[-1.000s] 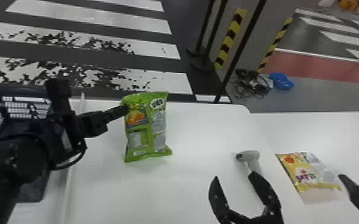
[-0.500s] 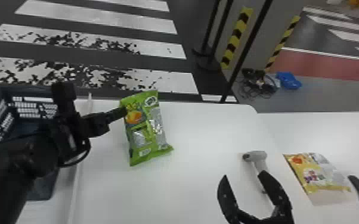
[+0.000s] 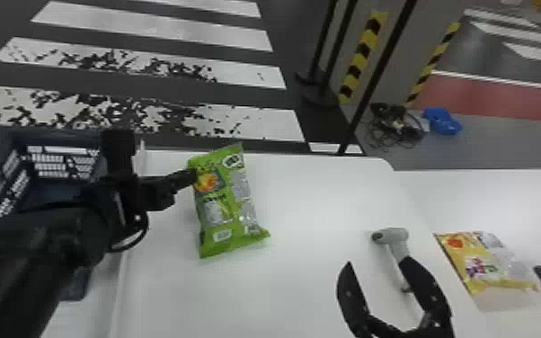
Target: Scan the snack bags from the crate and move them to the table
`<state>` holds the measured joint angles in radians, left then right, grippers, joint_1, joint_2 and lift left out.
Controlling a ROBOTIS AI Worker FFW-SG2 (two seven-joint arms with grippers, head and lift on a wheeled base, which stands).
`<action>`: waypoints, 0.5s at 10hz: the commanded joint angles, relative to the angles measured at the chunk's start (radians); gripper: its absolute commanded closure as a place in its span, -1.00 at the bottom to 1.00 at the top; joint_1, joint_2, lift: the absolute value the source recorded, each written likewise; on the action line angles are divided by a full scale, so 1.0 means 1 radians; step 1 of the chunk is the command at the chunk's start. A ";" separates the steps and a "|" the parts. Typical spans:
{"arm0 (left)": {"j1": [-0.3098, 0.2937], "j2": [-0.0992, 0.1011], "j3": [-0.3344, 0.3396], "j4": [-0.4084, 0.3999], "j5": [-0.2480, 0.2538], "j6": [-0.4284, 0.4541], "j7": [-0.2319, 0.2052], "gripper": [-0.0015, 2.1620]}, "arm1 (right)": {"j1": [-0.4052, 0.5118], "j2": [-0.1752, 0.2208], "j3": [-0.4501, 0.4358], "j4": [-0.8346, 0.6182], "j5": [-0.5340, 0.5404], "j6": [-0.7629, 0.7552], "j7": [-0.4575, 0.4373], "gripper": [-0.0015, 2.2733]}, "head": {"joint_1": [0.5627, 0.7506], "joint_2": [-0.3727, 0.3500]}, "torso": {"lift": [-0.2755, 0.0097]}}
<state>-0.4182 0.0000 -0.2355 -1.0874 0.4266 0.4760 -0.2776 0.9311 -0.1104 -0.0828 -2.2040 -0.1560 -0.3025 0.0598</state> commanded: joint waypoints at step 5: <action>-0.007 -0.003 -0.145 0.060 -0.011 -0.035 -0.002 0.80 | 0.002 -0.003 -0.003 -0.002 -0.008 -0.008 0.000 -0.87 | 0.41 -0.83 | 0.27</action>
<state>-0.4280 0.0000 -0.3605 -1.0299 0.4158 0.4421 -0.2797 0.9327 -0.1135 -0.0870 -2.2059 -0.1641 -0.3105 0.0598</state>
